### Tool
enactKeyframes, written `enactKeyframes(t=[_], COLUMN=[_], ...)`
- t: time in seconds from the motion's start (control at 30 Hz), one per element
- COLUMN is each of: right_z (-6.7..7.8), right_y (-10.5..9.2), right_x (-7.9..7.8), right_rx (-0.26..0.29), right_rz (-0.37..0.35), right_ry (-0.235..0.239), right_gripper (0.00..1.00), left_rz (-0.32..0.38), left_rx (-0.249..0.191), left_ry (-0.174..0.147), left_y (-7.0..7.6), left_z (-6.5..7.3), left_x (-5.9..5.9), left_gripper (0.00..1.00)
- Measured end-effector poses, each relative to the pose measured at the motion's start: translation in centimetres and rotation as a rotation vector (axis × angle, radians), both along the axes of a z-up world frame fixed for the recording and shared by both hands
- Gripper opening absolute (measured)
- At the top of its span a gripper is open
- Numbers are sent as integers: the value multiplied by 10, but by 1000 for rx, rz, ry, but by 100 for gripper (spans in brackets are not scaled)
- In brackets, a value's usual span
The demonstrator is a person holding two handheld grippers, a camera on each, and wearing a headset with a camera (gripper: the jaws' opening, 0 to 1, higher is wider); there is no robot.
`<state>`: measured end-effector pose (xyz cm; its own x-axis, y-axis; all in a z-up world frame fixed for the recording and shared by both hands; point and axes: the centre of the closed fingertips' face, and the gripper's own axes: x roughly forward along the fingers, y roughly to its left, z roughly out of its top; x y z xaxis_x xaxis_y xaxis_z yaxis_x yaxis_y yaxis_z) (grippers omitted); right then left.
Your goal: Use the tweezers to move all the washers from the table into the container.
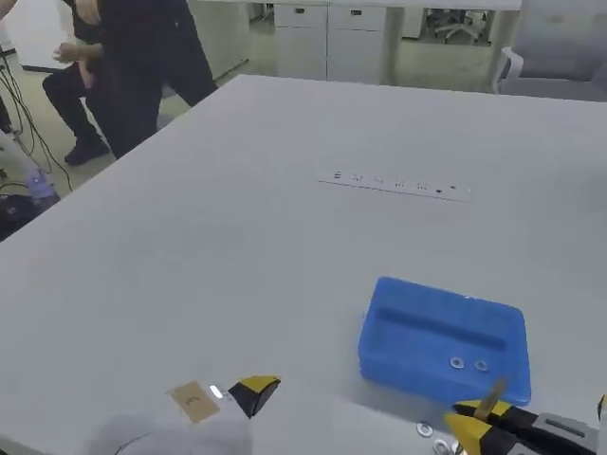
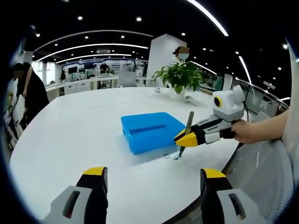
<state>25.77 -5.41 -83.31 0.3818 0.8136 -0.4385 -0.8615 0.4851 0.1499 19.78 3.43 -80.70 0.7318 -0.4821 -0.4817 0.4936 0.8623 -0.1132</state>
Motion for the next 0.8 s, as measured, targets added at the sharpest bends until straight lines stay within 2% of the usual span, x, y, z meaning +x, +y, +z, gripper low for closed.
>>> enactKeyframes(t=[0.1,0.17,0.23,0.3,0.43,0.53,0.6,0.63,0.73,0.8], right_z=[-1,0,-1,-2,-1,7,11,14,30,38], right_y=[0,0,-4,-5,-4,-5,-8,-10,-14,-17], right_x=[1,6,11,15,17,19,19,20,23,25], right_rx=[7,64,83,118,141,208,231,246,306,337], right_rz=[5,-26,-40,-78,-103,-163,-184,-205,-232,-249], right_ry=[-3,22,53,123,177,211,222,235,240,256], right_gripper=[4,3,3,3,3,3,3,3,3,3], left_rz=[-13,-22,-21,-14,-15,-15,-11,-12,-26,-44], left_rx=[-8,-4,-3,-1,6,-1,-29,-40,-25,-15], left_ry=[0,-19,-20,-11,-4,-8,-29,-23,-9,-10], left_y=[-3,-4,-4,-2,-2,-2,-4,-5,-6,-9], left_z=[0,3,3,2,1,2,8,9,6,6], left_x=[-1,0,0,0,-1,-1,1,1,-1,-1], left_gripper=[82,82,82,81,76,77,79,80,80,79])
